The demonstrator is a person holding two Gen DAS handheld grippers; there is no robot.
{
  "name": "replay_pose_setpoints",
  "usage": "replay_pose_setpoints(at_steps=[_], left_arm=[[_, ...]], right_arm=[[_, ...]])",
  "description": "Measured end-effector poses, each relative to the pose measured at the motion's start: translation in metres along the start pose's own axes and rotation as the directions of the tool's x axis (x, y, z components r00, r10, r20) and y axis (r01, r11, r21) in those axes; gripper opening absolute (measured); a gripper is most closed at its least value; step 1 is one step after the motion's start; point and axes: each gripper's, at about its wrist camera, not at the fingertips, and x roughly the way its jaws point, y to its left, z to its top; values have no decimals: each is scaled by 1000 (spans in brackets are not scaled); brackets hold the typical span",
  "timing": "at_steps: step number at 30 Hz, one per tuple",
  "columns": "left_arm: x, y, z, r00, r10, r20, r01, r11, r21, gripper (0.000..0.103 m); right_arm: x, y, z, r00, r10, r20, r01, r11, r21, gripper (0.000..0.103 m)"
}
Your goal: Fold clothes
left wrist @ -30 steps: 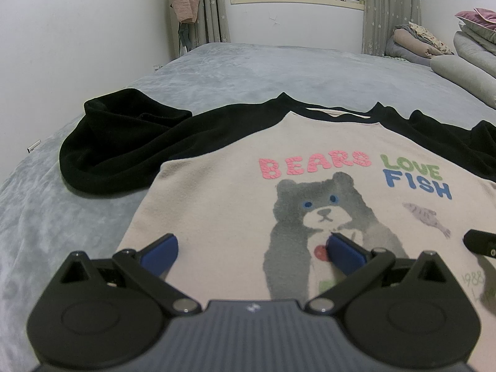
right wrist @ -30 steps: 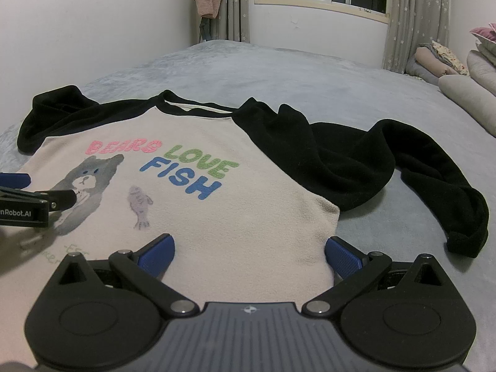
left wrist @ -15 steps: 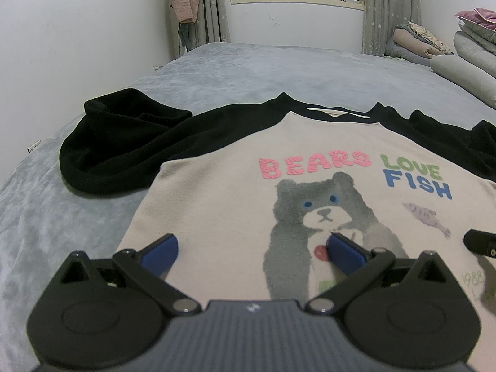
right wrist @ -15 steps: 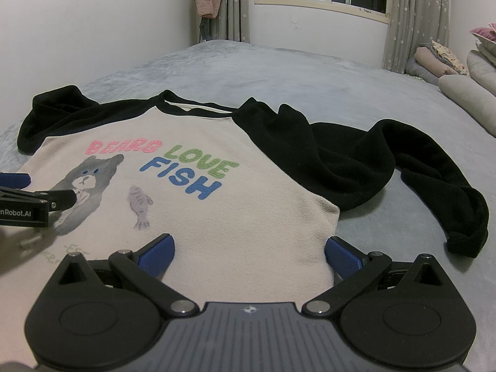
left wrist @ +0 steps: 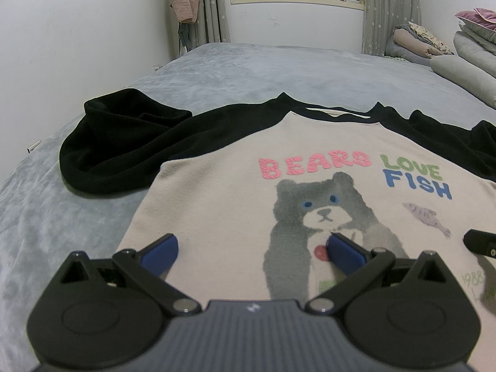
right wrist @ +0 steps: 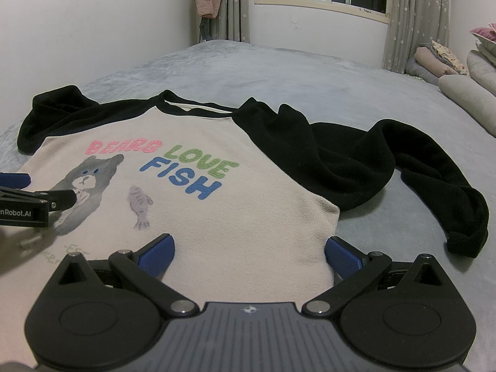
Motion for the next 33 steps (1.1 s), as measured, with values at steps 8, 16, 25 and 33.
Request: replay_pose_setpoints(at_steps=[8,16,25,33], left_arm=[[0,0,0,1000,-1,1,1,1000,0,103],[0,0,0,1000,0,1,0,1000,0,103],[0,1,0,1000,-1,1,1,1000,-1,103],[0,1,0,1000,-1,1,1,1000,-1,103]], right_arm=[[-4,9,11,998,-27,-58,29,999,35,103],[-23,78,19,999,32,27,-32,999,-17,103],[-25,52,10,1000,-17,-7,17,1000,24,103],[-23,-21,5,987,-155,-51,160,978,134,103]])
